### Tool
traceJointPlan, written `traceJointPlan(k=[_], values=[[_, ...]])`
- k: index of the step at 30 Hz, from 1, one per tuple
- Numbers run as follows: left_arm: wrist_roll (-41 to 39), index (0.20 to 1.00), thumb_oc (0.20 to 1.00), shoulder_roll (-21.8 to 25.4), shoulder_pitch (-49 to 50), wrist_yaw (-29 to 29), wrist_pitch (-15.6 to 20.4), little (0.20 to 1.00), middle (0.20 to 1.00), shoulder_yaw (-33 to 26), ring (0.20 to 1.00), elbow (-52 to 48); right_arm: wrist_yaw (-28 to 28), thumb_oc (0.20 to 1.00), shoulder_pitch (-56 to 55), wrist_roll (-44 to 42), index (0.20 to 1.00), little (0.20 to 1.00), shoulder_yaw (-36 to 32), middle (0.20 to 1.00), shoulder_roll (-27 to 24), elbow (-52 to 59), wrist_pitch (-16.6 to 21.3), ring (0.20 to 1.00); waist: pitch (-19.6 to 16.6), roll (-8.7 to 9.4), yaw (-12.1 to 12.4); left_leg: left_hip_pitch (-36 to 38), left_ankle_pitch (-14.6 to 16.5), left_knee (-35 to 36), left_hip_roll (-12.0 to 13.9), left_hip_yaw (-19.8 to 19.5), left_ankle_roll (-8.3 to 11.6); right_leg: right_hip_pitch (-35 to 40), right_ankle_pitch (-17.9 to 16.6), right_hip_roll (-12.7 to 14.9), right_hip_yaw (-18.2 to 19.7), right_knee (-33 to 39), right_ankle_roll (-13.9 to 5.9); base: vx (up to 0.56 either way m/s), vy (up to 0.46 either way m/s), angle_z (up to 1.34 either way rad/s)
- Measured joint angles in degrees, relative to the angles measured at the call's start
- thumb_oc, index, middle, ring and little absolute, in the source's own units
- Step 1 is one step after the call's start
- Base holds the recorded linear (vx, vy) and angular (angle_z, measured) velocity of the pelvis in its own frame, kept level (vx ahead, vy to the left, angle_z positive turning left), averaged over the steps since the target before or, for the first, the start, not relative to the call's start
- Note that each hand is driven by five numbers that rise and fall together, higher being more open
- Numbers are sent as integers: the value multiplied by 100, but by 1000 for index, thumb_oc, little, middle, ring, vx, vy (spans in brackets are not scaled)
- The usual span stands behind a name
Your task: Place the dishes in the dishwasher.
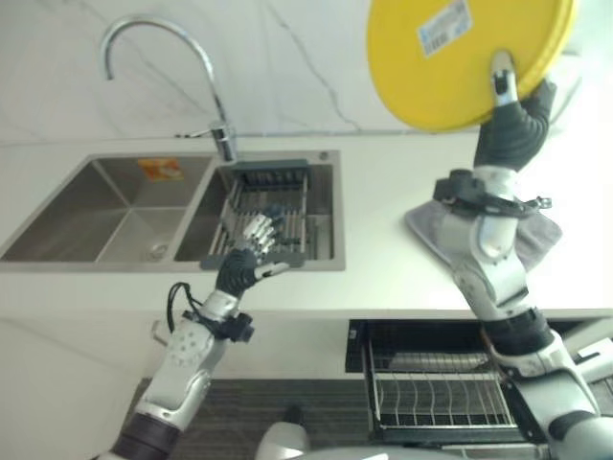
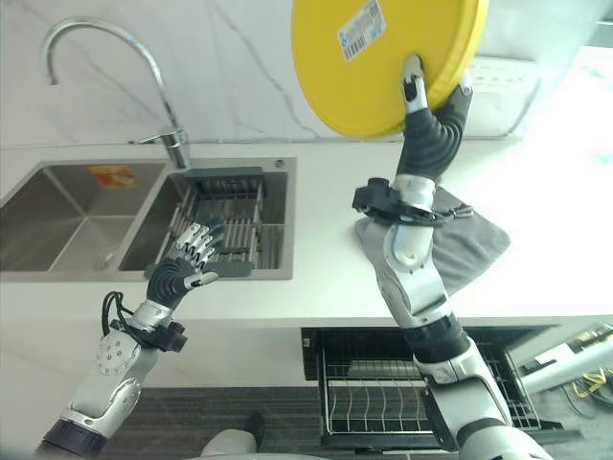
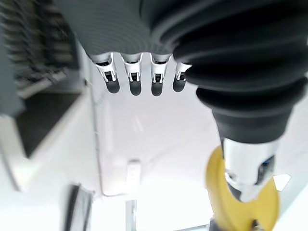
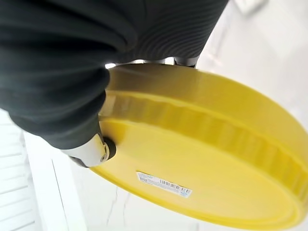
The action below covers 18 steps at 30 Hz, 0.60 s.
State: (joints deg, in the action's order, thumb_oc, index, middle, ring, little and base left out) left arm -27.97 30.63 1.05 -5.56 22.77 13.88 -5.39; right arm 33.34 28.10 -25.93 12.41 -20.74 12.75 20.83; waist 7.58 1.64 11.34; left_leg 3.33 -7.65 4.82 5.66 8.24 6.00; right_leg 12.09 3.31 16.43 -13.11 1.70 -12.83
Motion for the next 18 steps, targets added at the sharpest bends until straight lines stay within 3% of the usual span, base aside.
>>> traceJointPlan(k=[2, 4, 7, 12, 17, 18], values=[[249, 1000, 1000, -52, -61, 114, 236, 1000, 1000, 10, 1000, -123, -210, 200, -710, 5, 200, 200, -228, 200, -41, 113, 0, 200, -10, -30, -169, 81, 43, -6, 50, 247, 14, -175, -29, 7, 115, -127, -3, -6, 103, -51], [407, 1000, 1000, -38, -45, 142, 413, 1000, 1000, -48, 1000, -238, -409, 200, -1410, -8, 200, 200, -431, 200, -69, 245, 50, 200, -15, -38, -177, 133, 155, -106, 93, 495, 11, -321, -41, 29, 156, -270, 14, 0, 158, -68], [573, 1000, 1000, -57, -96, 156, 643, 1000, 1000, -45, 1000, -295, -674, 200, -2142, -70, 200, 200, -882, 200, -135, 217, 133, 200, -8, -59, -589, 181, 279, -237, 105, 767, -10, -450, -133, 77, 187, -329, 23, -15, 153, -50], [1037, 1000, 1000, -43, -131, 294, 710, 1000, 1000, -47, 1000, -342, -1053, 200, -2558, -379, 200, 200, -1632, 200, -191, 238, 312, 200, 52, -67, -952, 203, 387, -338, 127, 1037, -20, -717, -243, 110, 344, -472, -18, -34, 80, -34], [1115, 1000, 1000, -41, -123, 548, 719, 1000, 1000, -273, 1000, -379, -1604, 200, -2744, -910, 200, 200, -1806, 200, -162, 240, 343, 200, 236, 39, -1102, 292, 472, -393, 150, 1394, -19, -908, -406, 147, 313, -571, -4, -184, -107, -42], [1125, 1000, 1000, -99, -79, 551, 721, 1000, 1000, -356, 1000, -381, -1955, 200, -2814, -1026, 200, 200, -1826, 200, -169, 238, 336, 200, 338, -13, -1064, 268, 509, -484, 228, 1457, -40, -1104, -501, 123, 169, -840, 25, -156, -173, -29]])
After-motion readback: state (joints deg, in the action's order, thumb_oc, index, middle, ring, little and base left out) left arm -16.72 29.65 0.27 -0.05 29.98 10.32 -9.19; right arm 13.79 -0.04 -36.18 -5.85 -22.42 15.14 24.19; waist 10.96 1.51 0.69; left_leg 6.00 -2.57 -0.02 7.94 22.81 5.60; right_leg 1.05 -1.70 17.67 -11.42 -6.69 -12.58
